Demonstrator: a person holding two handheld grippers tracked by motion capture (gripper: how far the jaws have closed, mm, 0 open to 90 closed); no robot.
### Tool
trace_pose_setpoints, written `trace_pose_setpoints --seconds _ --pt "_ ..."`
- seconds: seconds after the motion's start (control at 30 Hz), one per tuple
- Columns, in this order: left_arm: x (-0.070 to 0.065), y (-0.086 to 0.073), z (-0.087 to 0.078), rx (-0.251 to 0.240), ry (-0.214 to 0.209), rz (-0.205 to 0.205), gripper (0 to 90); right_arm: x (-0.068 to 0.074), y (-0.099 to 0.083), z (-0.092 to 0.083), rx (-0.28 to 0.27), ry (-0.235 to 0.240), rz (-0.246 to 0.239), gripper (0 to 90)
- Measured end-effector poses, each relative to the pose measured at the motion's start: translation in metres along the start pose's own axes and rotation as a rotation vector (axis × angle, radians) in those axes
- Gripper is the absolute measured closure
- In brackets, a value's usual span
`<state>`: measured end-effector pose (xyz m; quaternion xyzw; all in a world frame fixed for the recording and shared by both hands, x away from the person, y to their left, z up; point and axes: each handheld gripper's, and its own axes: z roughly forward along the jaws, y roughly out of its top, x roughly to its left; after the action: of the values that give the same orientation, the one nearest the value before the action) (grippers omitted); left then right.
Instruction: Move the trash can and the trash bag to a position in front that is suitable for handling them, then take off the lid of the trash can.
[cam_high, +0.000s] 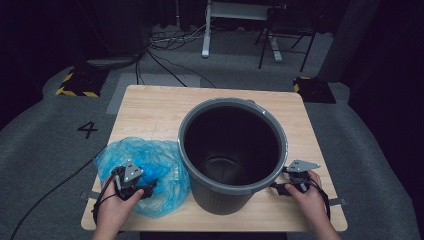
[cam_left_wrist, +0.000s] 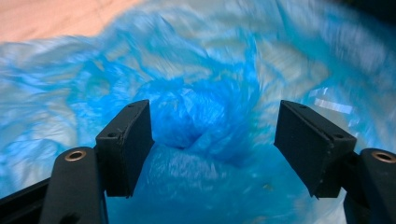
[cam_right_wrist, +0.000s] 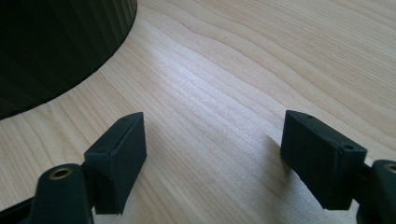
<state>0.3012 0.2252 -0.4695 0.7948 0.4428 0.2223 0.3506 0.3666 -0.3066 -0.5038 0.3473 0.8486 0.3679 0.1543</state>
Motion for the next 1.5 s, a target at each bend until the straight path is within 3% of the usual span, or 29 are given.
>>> trace_pose_setpoints --seconds 0.2,0.43,0.6,0.93,1.13,1.5 --pt "-0.004 0.010 0.001 -0.024 -0.004 0.003 27.8 0.000 0.000 0.000 0.000 0.000 0.000 22.5" --pt "-0.007 0.015 0.007 -0.013 -0.014 0.005 27.6 0.000 0.000 0.000 0.000 0.000 0.000 22.5" --pt "-0.001 0.013 0.017 0.008 0.006 -0.017 27.3 0.000 0.000 0.001 0.001 -0.005 0.002 20.6" --pt "0.014 0.000 0.040 0.031 -0.004 -0.057 27.0 -0.002 0.003 0.002 0.013 -0.002 0.010 18.6" --pt "0.012 -0.011 0.042 0.035 0.004 -0.032 26.2 -0.006 0.008 0.001 0.030 0.024 0.022 22.6" --pt "0.015 -0.012 0.042 0.044 -0.015 -0.051 25.9 -0.012 0.028 -0.026 -0.013 0.028 0.003 24.6"
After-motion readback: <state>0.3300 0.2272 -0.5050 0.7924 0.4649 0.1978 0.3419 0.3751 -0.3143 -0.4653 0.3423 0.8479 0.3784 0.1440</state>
